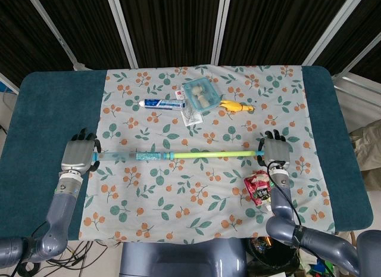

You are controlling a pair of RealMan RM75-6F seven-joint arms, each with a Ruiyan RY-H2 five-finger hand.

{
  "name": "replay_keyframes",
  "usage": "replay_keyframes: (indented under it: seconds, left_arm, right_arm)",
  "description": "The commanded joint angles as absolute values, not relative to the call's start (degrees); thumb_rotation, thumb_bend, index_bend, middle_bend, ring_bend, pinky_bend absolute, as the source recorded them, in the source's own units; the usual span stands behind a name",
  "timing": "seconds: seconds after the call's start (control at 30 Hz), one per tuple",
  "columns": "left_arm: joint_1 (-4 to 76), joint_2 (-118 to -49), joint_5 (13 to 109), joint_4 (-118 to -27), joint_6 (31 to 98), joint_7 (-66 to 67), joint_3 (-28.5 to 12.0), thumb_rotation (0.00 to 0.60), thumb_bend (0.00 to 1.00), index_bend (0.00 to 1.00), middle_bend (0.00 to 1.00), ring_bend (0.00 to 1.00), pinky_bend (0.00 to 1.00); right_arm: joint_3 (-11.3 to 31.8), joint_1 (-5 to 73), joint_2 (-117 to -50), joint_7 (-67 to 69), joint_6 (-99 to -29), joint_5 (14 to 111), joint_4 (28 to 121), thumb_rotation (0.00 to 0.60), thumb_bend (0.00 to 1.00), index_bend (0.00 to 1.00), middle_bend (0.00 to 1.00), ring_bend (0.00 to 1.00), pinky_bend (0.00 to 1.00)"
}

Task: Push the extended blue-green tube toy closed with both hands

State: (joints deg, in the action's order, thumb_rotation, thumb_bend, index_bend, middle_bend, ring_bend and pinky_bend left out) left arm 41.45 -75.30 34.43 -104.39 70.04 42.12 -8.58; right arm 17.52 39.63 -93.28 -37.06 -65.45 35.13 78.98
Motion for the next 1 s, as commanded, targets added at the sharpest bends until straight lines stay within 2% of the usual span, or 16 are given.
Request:
replay_keyframes:
  seconds: [0.03,1.0]
  left_arm:
    - [41.53,-75.43,34.35,-104.36,70.08,42.14,-8.6,0.6,0.32,0.55,0.21,0.04,0.18]
    - [42.01,-76.01,34.08,-103.87,69.97,41.87,-8.43,0.6,0.32,0.56,0.21,0.05,0.18]
  right_arm:
    - [17.57,39.58,-92.94,-37.31,-65.65,34.95,79.34,0.6,0.39,0.62,0.14,0.06,0.15]
    - [17.01,39.25,-92.24,-37.98,-67.04,34.92,80.99,0.6,0.39,0.64,0.15,0.06,0.15]
